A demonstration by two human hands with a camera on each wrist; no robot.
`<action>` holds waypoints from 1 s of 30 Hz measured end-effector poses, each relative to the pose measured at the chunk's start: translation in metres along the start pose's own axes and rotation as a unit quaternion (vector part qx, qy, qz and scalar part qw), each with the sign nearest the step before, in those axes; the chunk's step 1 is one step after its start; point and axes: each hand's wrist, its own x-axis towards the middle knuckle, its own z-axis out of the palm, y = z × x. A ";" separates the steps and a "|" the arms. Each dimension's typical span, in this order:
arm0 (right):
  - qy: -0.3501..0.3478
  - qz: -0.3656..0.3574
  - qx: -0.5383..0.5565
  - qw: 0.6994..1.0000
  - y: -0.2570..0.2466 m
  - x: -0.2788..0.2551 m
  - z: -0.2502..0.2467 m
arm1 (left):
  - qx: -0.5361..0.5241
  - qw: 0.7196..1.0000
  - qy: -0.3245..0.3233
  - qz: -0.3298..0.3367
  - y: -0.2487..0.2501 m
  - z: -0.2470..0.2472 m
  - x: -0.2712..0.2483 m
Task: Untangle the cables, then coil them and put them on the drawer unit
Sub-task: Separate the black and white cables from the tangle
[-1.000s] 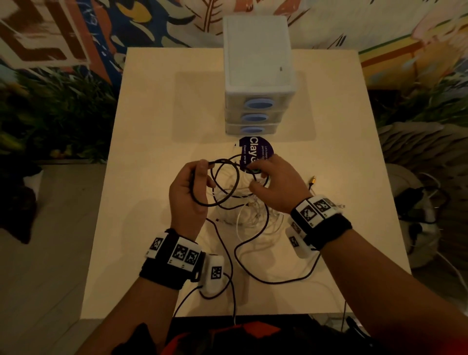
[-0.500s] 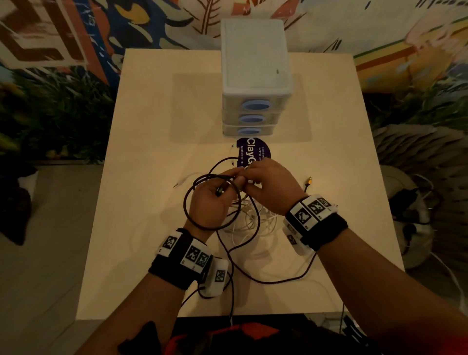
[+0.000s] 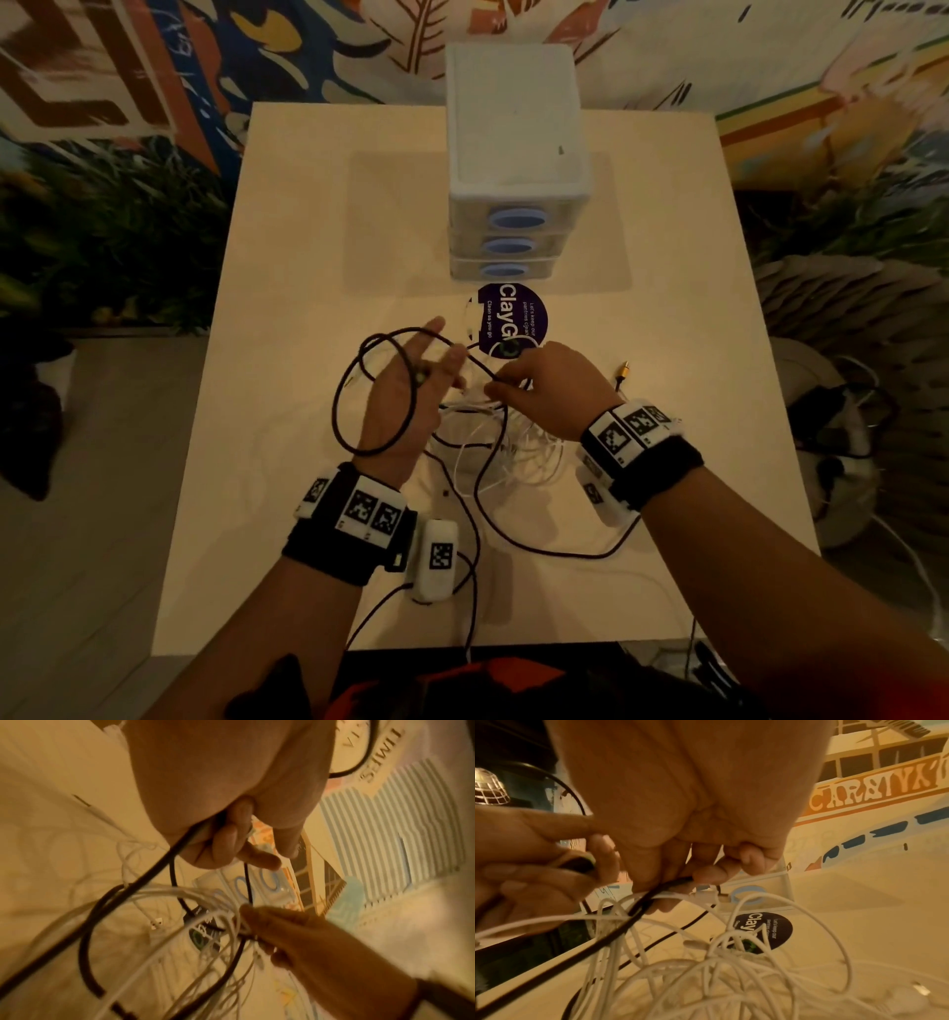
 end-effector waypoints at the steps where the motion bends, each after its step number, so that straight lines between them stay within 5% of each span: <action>1: 0.005 -0.011 0.002 1.000 -0.002 0.001 -0.001 | 0.032 0.999 -0.015 -0.017 -0.003 0.003 -0.001; 6: 0.022 -0.049 -0.003 0.999 -0.008 0.001 -0.004 | 0.118 0.991 -0.067 0.007 -0.017 0.017 -0.008; 15: -0.066 0.062 -0.001 0.996 0.002 -0.005 0.007 | 0.030 0.995 0.074 0.054 0.003 0.013 -0.002; 21: -0.087 0.054 -0.033 0.994 0.001 -0.007 0.006 | -0.036 0.988 0.131 0.075 0.010 -0.006 0.004; 30: -0.019 -0.025 -0.033 0.999 -0.011 -0.010 0.009 | 0.082 0.995 -0.026 -0.056 -0.010 0.010 -0.014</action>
